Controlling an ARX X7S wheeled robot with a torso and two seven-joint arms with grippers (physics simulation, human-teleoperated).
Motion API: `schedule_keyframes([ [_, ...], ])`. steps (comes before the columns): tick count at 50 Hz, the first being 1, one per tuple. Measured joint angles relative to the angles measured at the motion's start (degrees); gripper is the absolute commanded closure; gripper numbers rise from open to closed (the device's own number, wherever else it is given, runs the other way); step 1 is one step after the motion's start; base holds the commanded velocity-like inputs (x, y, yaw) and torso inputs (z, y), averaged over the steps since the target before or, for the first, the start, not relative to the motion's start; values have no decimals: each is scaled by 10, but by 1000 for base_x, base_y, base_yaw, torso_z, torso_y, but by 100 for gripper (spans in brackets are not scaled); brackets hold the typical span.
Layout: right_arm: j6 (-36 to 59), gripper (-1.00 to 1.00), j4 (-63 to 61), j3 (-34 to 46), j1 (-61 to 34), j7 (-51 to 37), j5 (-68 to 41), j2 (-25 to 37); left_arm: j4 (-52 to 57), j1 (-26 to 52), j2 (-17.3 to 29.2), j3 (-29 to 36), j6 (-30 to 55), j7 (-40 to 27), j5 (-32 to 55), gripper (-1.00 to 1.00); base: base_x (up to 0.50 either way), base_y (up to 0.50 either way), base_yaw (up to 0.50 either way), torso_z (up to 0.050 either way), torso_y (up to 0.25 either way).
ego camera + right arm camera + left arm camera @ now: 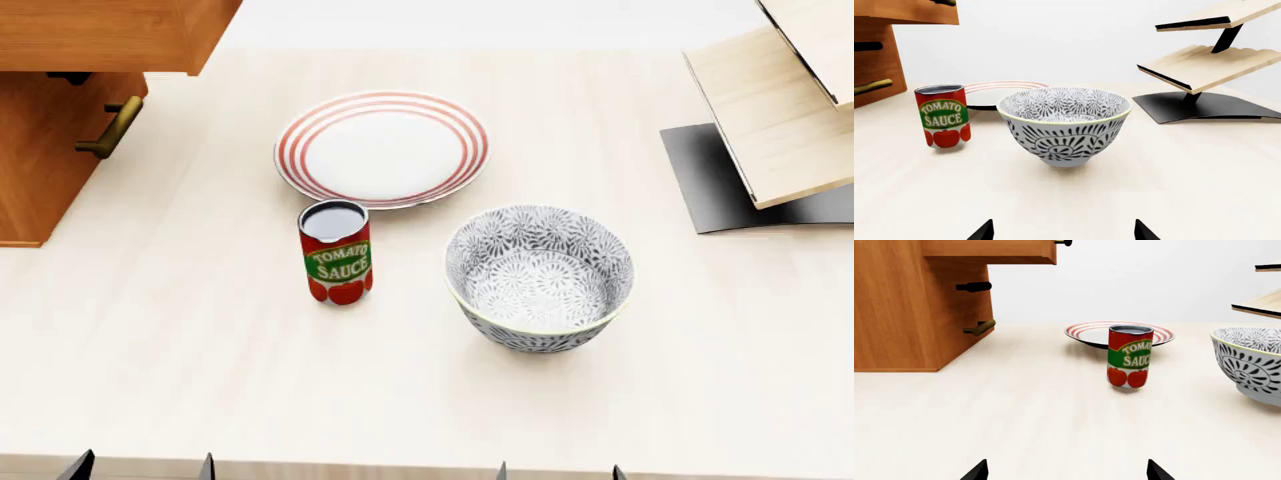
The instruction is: Close the top drawer of the cabinet.
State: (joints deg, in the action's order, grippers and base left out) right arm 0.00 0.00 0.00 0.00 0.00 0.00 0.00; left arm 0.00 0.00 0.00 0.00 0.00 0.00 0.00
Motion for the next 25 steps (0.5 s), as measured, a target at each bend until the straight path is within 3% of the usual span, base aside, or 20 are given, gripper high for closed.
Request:
schedule_keyframes([
  [25,-13,-100,-6,42,8,-31,-9,28,15,-6,28,33,4,-31,27,-100,0,0,0,0,0],
])
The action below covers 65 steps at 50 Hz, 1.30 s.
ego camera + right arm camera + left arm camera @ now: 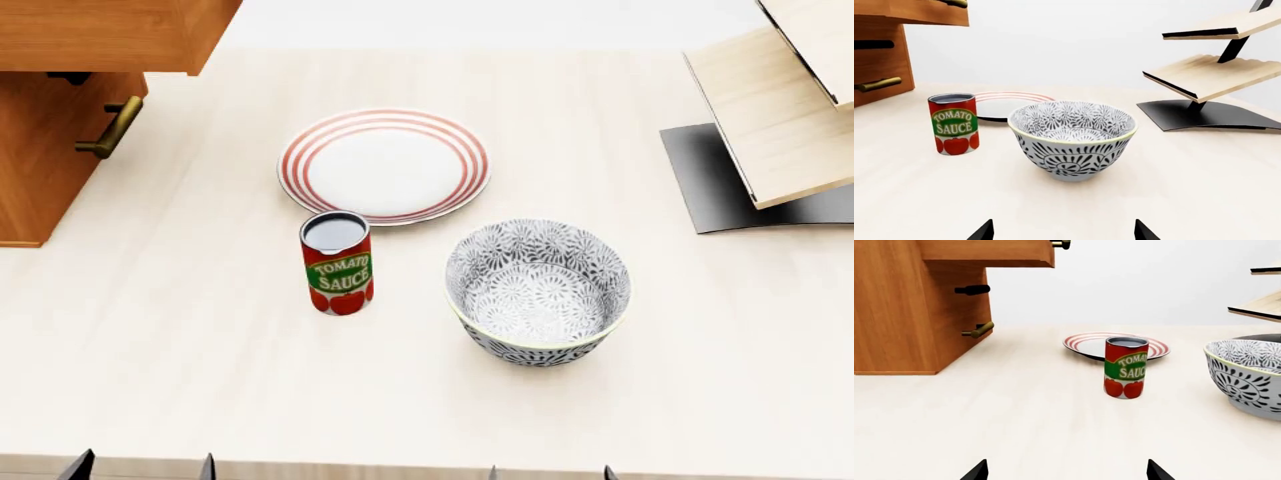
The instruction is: Close the top drawer of the cabinet.
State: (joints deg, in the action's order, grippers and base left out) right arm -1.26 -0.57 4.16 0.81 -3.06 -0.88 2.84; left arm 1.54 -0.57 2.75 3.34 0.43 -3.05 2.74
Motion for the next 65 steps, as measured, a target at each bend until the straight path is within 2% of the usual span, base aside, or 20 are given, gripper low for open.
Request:
schedule_keyframes([
  [5,45,-100,-44,7,3,-6,-5,4,58,-1,6,7,58,-9,8,-100,0,0,0,0,0],
  [11,189,-100,-168,3,-17,-21,-25,11,180,29,17,7,211,-19,37,-100,0,0,0,0,0],
  [21,473,-100,-366,-1,-119,-43,-50,28,377,165,26,-9,501,-41,95,-100,0,0,0,0,0],
  [29,648,-100,-477,-13,-212,-55,-66,30,456,250,29,-16,633,-57,121,-100,0,0,0,0,0],
  [36,718,-100,-518,-9,-252,-67,-73,32,486,285,33,-18,683,-66,131,-100,0,0,0,0,0],
  [46,746,-100,-533,1,-272,-79,-77,37,497,304,41,-12,700,-77,134,-100,16,0,0,0,0],
  [65,732,-100,-515,23,-272,-88,-82,49,485,300,51,2,682,-88,137,-100,500,0,0,0,0],
])
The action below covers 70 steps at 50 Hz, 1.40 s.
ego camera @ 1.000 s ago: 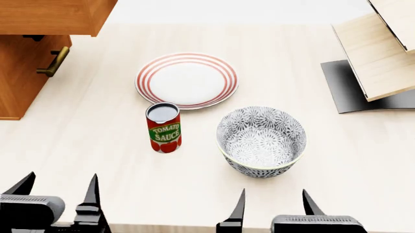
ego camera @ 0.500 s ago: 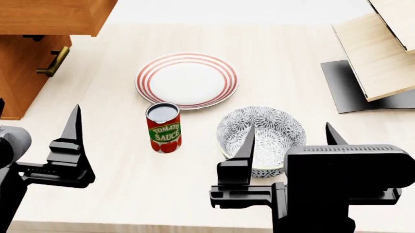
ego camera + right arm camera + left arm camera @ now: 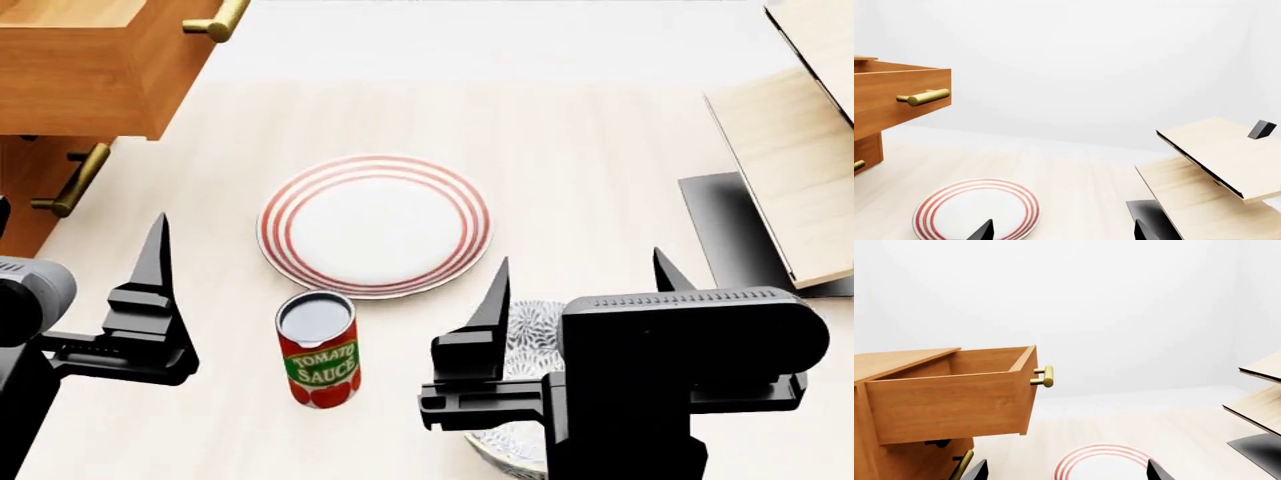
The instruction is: Close the top drawer of the cabinet.
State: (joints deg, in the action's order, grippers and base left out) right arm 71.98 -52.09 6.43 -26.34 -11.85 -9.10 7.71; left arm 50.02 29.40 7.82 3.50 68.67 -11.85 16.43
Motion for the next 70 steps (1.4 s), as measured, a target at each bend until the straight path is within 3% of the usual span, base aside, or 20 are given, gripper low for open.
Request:
schedule_keyframes([
  [24,-26,-100,16,12,9,-6,-6,11,-17,-9,10,9,-21,-10,4,-100,500,0,0,0,1],
  [40,-43,-100,28,-5,20,-7,-21,0,-12,-14,6,16,-14,-18,16,-100,0,0,0,0,1],
  [48,-48,-100,36,4,22,-12,-21,3,-33,5,-17,63,-5,-33,17,-100,0,0,0,0,0],
  [61,-61,-100,45,15,29,-18,-21,8,-140,69,-44,126,-48,-52,0,-100,0,0,0,0,0],
  [70,-65,-100,51,44,29,-28,-18,6,-465,236,-57,139,-229,-47,-41,-100,0,0,0,0,0],
])
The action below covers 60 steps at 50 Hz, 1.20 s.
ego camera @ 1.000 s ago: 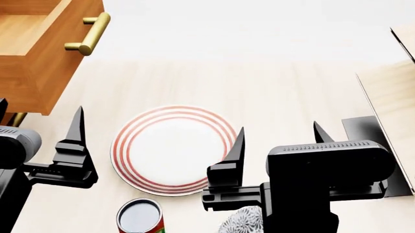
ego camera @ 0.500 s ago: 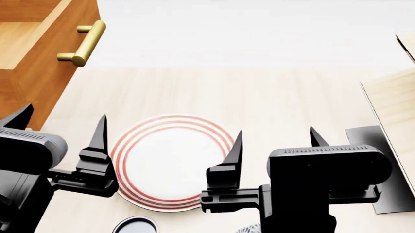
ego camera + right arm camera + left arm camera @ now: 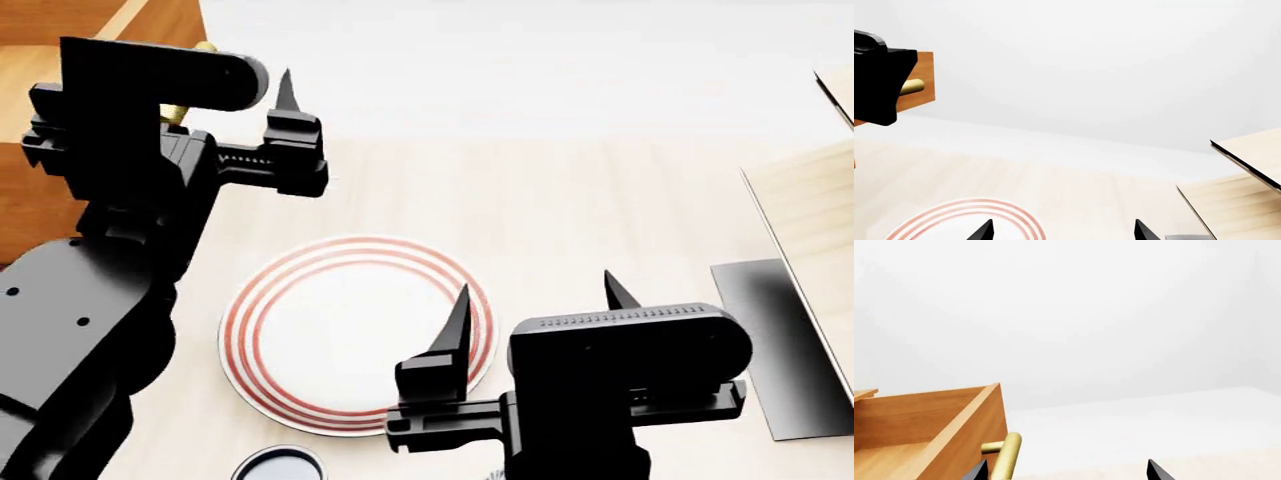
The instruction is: Close the top drawer of the cabinet.
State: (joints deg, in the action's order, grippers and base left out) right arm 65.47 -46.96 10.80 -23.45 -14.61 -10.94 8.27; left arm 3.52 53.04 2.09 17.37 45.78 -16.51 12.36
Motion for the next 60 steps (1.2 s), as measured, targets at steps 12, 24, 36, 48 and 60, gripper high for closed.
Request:
schedule_keyframes([
  [12,-5,-100,8,19,-1,-7,-1,0,-250,95,12,-2,-113,-3,-17,-100,0,0,0,0,0],
  [24,-8,-100,10,27,1,-12,-5,2,-395,145,27,-13,-181,-13,-51,-100,0,0,0,0,0],
  [36,-11,-100,10,33,5,-17,-8,4,-468,174,51,-16,-221,-26,-37,-100,0,0,0,0,0],
  [48,-11,-100,13,39,4,-23,-11,5,-529,202,80,-11,-260,-39,0,-100,0,0,0,-1,0],
  [60,-12,-100,18,45,2,-27,-15,6,-561,214,103,-8,-275,-51,6,-100,0,0,0,-1,0],
])
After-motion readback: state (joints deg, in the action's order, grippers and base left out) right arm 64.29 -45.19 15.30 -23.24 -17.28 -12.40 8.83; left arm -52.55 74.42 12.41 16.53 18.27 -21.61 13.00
